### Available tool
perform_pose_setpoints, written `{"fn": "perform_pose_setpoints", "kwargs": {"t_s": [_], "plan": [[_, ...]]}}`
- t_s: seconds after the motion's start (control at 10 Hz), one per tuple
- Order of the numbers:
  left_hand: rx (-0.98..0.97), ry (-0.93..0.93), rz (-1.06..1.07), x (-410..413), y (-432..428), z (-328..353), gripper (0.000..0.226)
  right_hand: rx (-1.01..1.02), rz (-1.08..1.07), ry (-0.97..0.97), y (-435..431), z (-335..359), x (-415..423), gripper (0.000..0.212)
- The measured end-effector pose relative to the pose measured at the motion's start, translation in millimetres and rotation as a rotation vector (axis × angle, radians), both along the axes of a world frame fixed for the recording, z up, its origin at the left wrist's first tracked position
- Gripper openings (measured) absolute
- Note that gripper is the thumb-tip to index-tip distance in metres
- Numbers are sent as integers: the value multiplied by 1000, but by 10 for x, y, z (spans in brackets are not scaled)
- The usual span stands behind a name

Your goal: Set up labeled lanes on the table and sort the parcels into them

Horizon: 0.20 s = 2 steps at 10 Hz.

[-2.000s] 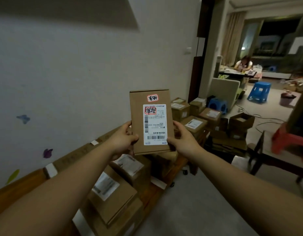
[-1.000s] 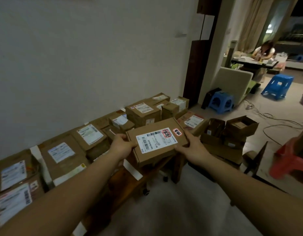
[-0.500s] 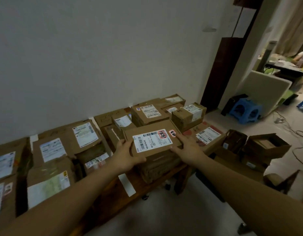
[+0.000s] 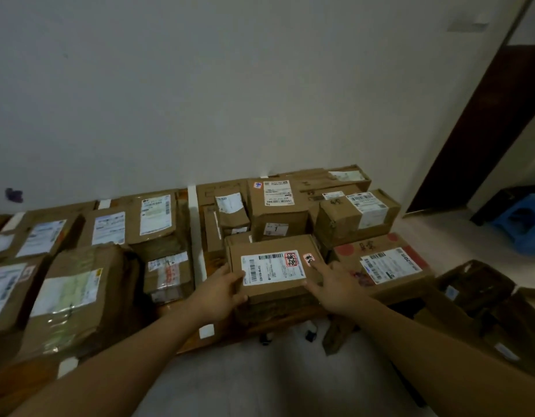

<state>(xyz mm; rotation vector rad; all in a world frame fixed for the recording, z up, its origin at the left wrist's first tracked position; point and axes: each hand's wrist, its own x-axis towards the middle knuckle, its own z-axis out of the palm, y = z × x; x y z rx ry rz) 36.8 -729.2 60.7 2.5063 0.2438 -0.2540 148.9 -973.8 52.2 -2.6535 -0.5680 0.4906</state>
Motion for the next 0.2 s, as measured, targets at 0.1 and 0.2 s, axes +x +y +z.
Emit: {"fn": "perform_pose_setpoints", "kwargs": {"t_s": [0.1, 0.2], "plan": [[67, 26, 79, 58, -59, -31, 61, -19, 63, 92, 10, -21, 103, 73], [191, 75, 111, 91, -55, 66, 66, -90, 106, 106, 82, 21, 215, 78]]}}
